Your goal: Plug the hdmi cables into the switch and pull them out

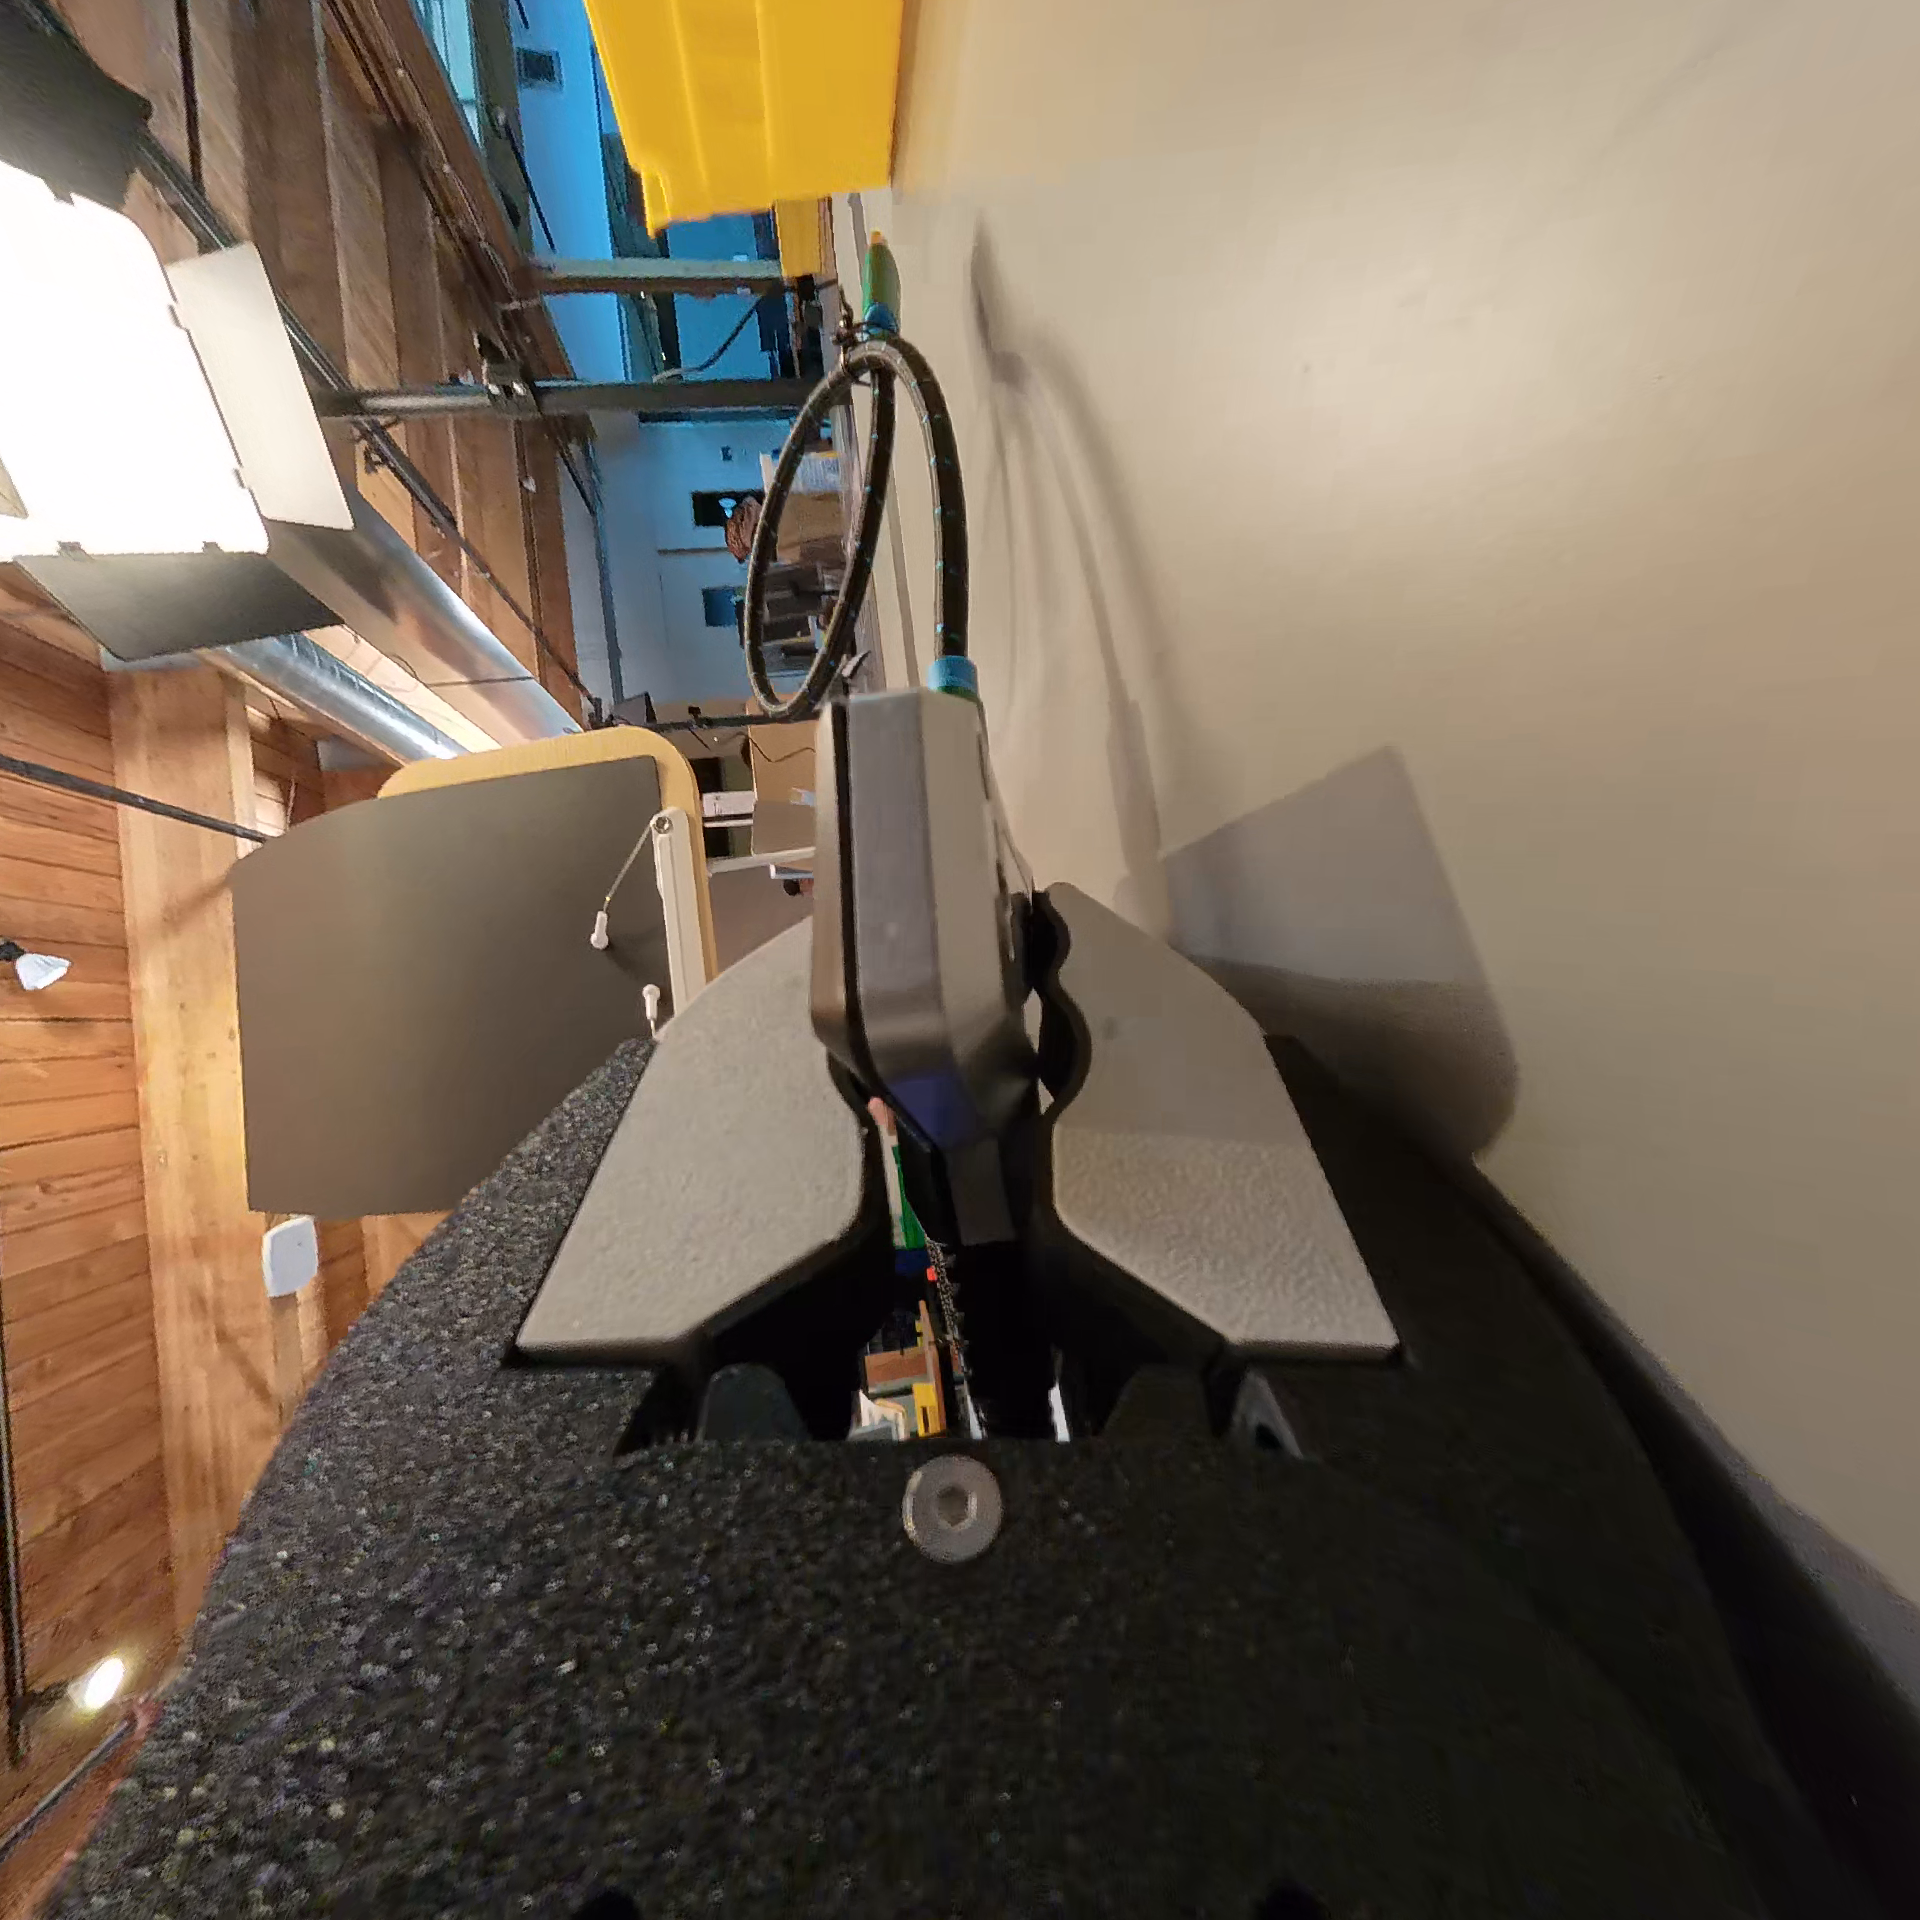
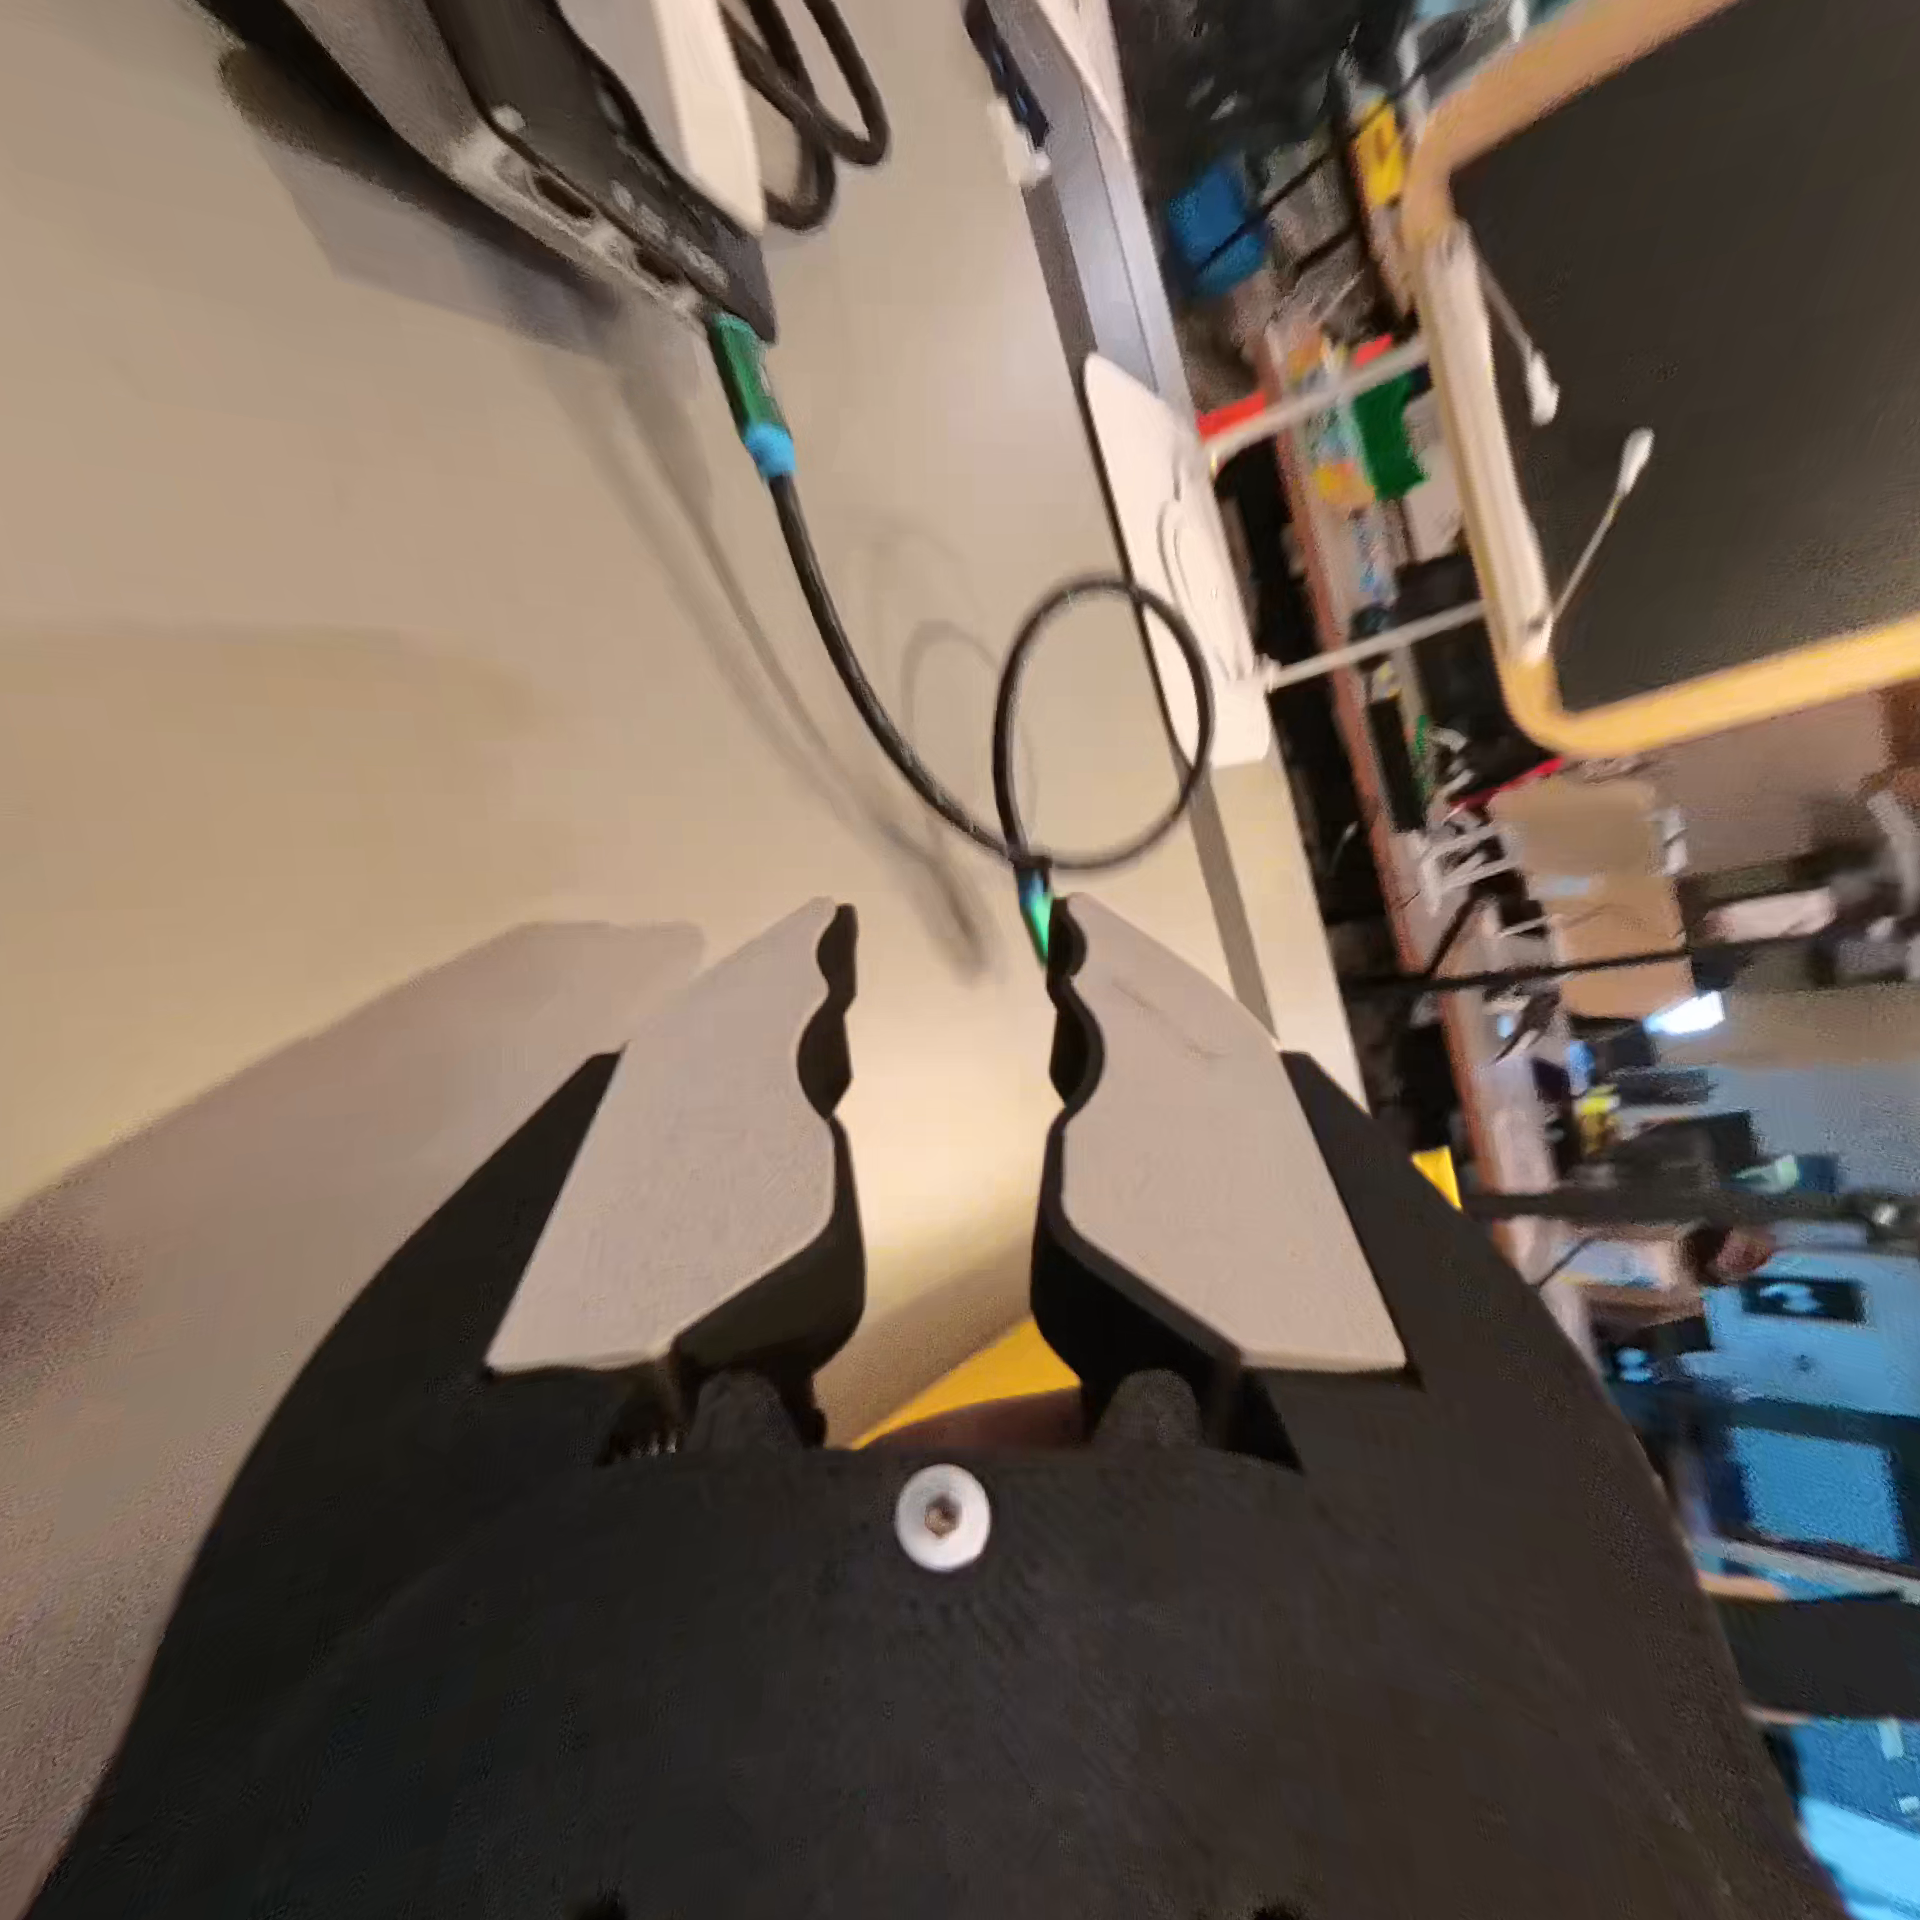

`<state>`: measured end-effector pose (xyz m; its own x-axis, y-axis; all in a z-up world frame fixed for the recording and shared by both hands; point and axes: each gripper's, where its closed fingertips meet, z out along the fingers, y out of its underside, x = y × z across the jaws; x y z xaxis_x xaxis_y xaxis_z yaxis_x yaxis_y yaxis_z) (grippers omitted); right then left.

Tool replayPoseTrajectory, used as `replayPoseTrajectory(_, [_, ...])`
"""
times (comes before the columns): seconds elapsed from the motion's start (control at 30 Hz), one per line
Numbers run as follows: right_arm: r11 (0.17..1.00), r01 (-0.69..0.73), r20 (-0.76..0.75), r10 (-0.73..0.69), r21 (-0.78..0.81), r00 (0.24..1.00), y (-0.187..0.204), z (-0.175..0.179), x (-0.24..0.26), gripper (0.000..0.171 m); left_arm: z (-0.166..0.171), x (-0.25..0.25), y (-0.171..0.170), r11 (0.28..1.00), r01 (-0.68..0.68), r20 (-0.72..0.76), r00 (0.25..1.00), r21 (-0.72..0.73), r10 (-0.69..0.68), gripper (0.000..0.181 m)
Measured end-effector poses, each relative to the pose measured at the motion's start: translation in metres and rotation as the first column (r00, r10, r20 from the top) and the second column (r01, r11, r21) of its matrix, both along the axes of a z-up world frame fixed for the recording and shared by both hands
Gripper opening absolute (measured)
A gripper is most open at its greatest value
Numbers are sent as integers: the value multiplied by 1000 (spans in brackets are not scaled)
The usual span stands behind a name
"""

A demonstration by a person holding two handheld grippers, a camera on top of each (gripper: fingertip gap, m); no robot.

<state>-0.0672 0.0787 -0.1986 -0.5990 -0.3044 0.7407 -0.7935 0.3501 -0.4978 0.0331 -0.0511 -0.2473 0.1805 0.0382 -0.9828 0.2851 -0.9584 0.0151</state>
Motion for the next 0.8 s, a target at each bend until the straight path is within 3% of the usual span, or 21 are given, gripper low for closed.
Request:
replayPoseTrajectory(0.13, [996,47,-162,-59,-73,985,-46,-19,30,29,-1,3,5,1000,19,5,1000,-8,-19,26])
replayPoseTrajectory(0.23, [998,11,-167,-22,-64,986,-58,-28,52,26,0,3,6,1000,17,5,1000,-6,-17,26])
replayPoseTrajectory(0.37, [982,171,-259,-187,-85,947,-58,-19,17,23,-1,2,5,1000,23,9,1000,15,-24,26])
replayPoseTrajectory(0.57, [857,516,-298,-491,7,819,-21,-18,-57,8,-1,0,4,998,31,14,999,49,-32,26])
replayPoseTrajectory(0.8, [764,645,-291,-617,0,731,37,-18,-81,6,-1,0,4,998,27,15,1000,59,-28,26])
